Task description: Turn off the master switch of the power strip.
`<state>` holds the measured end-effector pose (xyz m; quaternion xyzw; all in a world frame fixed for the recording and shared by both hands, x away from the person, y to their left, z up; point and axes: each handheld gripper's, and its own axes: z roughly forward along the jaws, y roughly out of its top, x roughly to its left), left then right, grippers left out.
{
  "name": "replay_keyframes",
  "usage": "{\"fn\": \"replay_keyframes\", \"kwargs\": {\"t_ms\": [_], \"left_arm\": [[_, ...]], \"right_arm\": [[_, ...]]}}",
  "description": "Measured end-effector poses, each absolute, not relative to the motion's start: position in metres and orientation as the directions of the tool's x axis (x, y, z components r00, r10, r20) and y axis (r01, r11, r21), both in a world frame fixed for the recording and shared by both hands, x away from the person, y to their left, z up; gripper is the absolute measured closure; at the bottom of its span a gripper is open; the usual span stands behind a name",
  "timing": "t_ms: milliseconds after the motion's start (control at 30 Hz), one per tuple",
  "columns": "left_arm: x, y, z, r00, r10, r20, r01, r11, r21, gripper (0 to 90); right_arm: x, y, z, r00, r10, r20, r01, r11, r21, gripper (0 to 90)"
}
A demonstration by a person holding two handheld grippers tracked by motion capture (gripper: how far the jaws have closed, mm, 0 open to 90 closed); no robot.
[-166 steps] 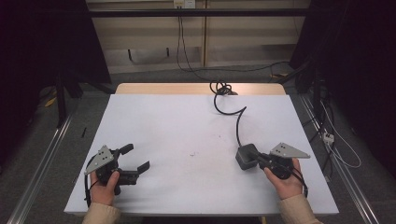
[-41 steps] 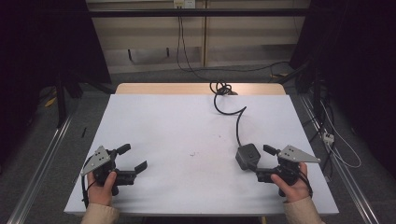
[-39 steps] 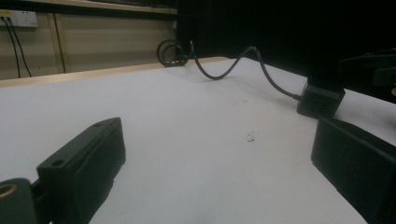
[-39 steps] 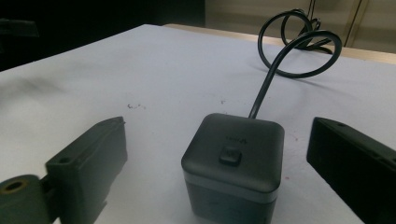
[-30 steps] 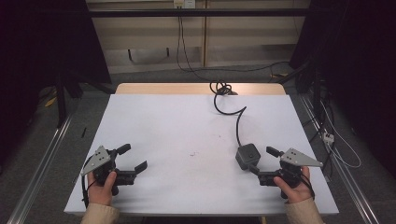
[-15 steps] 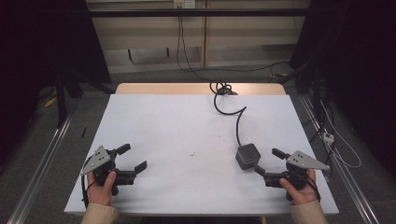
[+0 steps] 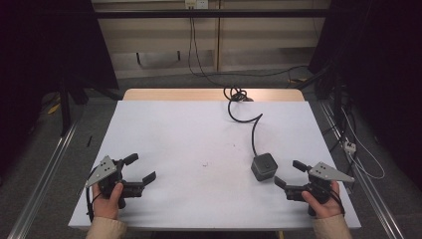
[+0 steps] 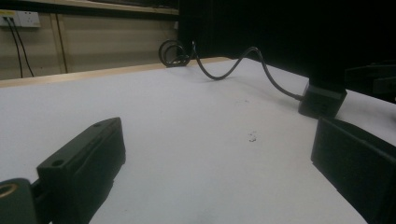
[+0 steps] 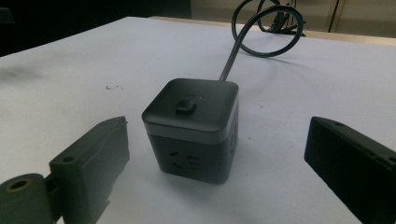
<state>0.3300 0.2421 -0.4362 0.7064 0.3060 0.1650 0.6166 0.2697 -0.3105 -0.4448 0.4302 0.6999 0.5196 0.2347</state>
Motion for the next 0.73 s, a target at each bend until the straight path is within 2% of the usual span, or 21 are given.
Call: {"fn": "replay_keyframes", "kwargs": {"t_ms": [733], "left_arm": [[0.3312,0.2412,-0.4369,0.759,0.636,-0.142,0.232,-0.060,0.971,2.8]], "right_arm": [[0.2698,-0.3150,-0.4504,-0.514,0.847,0.133,0.391,0.094,0.915,7.3]]}}
